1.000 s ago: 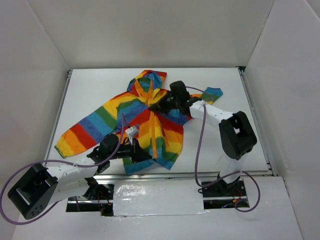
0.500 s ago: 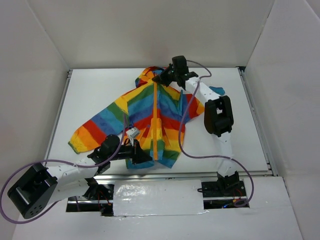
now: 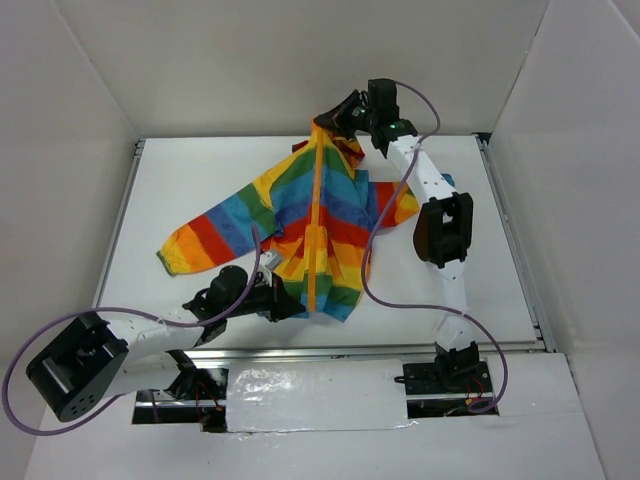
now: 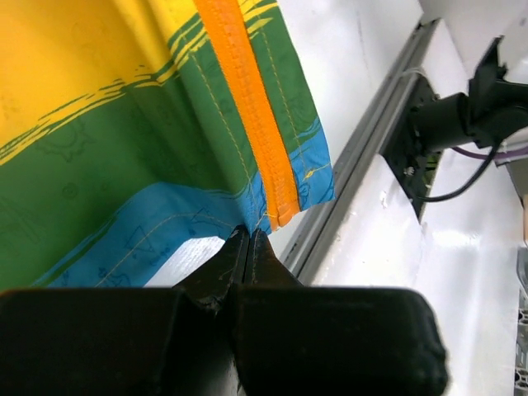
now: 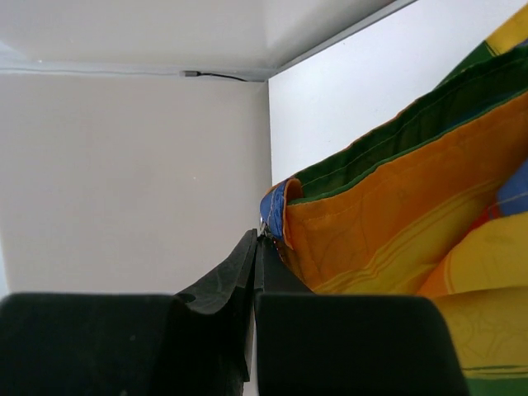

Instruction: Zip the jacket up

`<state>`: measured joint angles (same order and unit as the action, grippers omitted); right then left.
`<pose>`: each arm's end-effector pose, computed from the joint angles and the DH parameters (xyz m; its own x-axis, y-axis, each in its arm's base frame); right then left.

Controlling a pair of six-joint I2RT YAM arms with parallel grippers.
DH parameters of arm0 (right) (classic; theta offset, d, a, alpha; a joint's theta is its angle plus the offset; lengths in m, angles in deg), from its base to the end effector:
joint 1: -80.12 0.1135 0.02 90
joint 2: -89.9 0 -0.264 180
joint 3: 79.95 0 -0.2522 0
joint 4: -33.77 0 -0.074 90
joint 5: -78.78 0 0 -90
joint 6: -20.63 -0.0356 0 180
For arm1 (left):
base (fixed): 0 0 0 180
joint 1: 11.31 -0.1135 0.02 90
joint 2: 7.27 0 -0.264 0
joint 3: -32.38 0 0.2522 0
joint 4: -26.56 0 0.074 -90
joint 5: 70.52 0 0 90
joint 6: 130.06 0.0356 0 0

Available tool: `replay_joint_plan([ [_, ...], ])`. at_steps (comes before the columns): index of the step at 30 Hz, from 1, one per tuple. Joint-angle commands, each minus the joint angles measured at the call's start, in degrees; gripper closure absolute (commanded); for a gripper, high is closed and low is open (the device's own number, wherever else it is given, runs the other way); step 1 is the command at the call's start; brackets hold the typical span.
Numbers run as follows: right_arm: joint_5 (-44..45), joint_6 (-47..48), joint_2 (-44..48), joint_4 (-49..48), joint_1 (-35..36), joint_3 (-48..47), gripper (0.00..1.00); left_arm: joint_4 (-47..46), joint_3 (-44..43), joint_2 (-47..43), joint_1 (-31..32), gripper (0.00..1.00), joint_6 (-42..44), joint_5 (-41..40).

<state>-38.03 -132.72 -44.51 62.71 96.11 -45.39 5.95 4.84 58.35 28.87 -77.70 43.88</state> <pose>0.5271 0.1678 0.3178 -0.7211 0.6232 -0.3028 -0.0311 0.4075 0.9127 0.1518 -0.1474 0.1665 -0.7243 -0.1163 -0.6796 0.5636 0.4679 -0.6807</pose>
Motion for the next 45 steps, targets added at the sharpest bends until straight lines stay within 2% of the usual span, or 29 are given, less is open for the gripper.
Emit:
replay_joint_plan([
  [1, 1.1, 2.9, 2.1, -11.0, -2.2, -3.3, 1.0, 3.8, -0.7, 1.7, 1.6, 1.0, 0.6, 3.0],
  [4, 0.3, 3.2, 1.3, -11.7, -2.6, -3.3, 1.0, 4.0, -0.8, 2.1, 1.7, 1.0, 0.3, 1.8],
  [11, -0.8, -1.2, 0.9, -15.3, -5.7, -2.9, 1.0, 10.5, -0.9, 1.7, 2.3, 1.0, -0.5, -8.5],
  [15, -4.9, -6.7, 0.6, -22.8, -6.6, -2.8, 1.0, 10.8, -1.2, 2.9, 2.8, 1.0, -0.5, -9.8],
  [22, -7.6, -5.7, -0.3, -21.2, -6.4, -0.4, 1.0, 10.0, -2.5, 5.7, 3.3, 1.0, -0.4, -9.1],
  [24, -9.0, -5.5, -0.5, -22.4, -6.4, 2.4, 0.9, 10.5, -3.1, 6.1, 3.5, 1.0, -0.4, -8.4],
  [25, -9.4, -5.1, -0.4, -22.5, -6.4, 3.1, 0.78, 11.1, -3.8, 6.1, 3.4, 1.0, -0.3, -8.3],
  [26, -9.8, -4.9, -0.4, -22.6, -6.4, 4.0, 0.75, 11.8, -4.1, 5.8, 3.7, 0.92, -0.2, -8.1],
  [27, -10.1, -4.9, -0.3, -22.7, -6.5, 4.1, 0.7, 12.4, -4.4, 5.3, 3.7, 0.72, -0.2, -8.1],
  [28, -10.2, -4.4, -0.2, -22.5, -6.5, 4.0, 0.59, 14.1, -4.8, 4.8, 3.8, 0.64, -0.3, -9.0],
  [30, -10.4, -3.5, 0.5, -21.4, -6.4, 2.9, 0.5, 17.6, -5.7, 1.7, 3.9, 0.48, -0.4, -11.3],
  [33, -9.9, -1.3, 1.9, -18.2, -6.6, 0.3, 0.44, 23.0, -7.3, -3.8, 3.9, 0.34, -0.8, -14.8],
  [34, -9.7, -0.6, 3.3, -17.1, -6.8, -0.2, 0.44, 27.7, -9.0, -5.3, 3.9, 0.29, -1.1, -16.3],
  [36, -9.1, 1.0, 5.9, -13.3, -7.0, -0.3, 0.42, 33.5, -11.2, -9.4, 3.9, 0.01, -2.4, -22.8],
  [37, -8.2, 4.1, 7.6, -11.4, -7.1, 0.2, 0.36, 37.2, -14.1, -10.3, 4.0, 0.01, -3.5, -24.3],
  [38, -7.0, 6.3, 11.4, -8.9, -7.0, 1.5, 0.33, 44.0, -15.7, -11.7, 3.9, 0.01, -4.2, -30.7],
  [39, -5.8, 8.5, 13.7, -4.0, -7.0, 2.9, 0.28, 47.1, -17.4, -12.3, 3.9, 0.01, -5.7, -33.3],
  [40, -2.9, 12.7, 19.3, -1.9, -6.9, 4.8, 0.17, 50.0, -20.7, -12.6, 3.8, 0.01, -6.5, -35.8],
  [41, -1.5, 14.6, 22.7, -0.3, -6.8, 10.8, 0.08, 52.8, -22.4, -13.3, 3.8, 0.01, -7.2, -38.3],
  [42, 0.0, 18.3, 25.8, 2.3, -6.6, 14.3, 0.03, 57.4, -24.2, -13.7, 3.8, 0.01, -8.6, -42.7],
  [43, 1.3, 20.2, 33.0, 3.1, -5.9, 17.6, 0.0, 59.6, -27.7, -14.0, 3.5, 0.01, -9.1, -44.9],
  [44, 4.4, 22.3, 36.8, 3.6, -5.4, 24.9, 0.0, 61.7, -29.5, -14.7, 3.4, 0.0, -9.5, -47.1],
  [45, 6.2, 26.2, 40.2, 5.5, -4.8, 28.1, 0.0, 65.6, -31.6, -15.1, 3.1, 0.01, -10.3, -51.3],
])
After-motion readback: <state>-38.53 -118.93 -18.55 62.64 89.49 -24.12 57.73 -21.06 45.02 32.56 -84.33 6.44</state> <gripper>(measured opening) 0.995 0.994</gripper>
